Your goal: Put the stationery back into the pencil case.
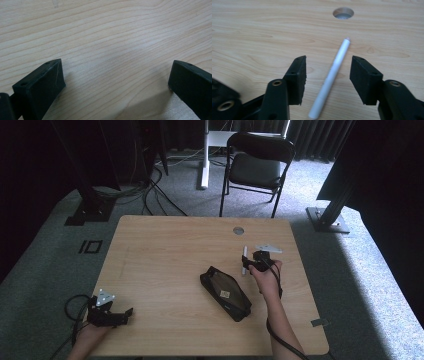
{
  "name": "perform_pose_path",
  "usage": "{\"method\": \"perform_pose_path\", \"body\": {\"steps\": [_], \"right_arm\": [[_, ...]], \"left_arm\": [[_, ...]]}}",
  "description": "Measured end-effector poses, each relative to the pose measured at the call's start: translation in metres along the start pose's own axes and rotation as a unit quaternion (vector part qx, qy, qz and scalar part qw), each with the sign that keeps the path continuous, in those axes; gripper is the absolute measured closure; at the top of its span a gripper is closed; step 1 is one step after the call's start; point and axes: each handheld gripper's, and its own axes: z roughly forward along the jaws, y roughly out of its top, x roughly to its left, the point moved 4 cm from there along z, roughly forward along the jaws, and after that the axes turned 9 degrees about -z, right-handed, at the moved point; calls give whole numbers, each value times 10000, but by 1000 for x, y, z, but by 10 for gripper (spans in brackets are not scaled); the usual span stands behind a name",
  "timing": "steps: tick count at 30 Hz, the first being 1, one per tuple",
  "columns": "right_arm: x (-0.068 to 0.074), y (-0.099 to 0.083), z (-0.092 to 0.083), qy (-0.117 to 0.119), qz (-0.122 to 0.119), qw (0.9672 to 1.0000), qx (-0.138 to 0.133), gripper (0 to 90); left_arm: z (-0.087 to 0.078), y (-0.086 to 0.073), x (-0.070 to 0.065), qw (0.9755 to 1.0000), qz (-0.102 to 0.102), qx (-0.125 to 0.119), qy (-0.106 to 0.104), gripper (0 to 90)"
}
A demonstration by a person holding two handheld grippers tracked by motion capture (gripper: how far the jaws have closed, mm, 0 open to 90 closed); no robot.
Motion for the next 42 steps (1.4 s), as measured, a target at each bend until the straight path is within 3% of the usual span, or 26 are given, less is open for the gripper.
{"method": "perform_pose_path", "body": {"steps": [21, 35, 42], "right_arm": [[-8, -8, 39, -247, 168, 9989, 372, 479], [-9, -10, 55, -395, 179, 9970, 643, 583], [-6, -12, 55, -412, 73, 9963, 752, 685]], "left_arm": [[0, 0, 0, 10000, 0, -1, 0, 6], [0, 0, 0, 10000, 0, -3, 1, 6], [0, 0, 0, 10000, 0, -1, 0, 6]]}}
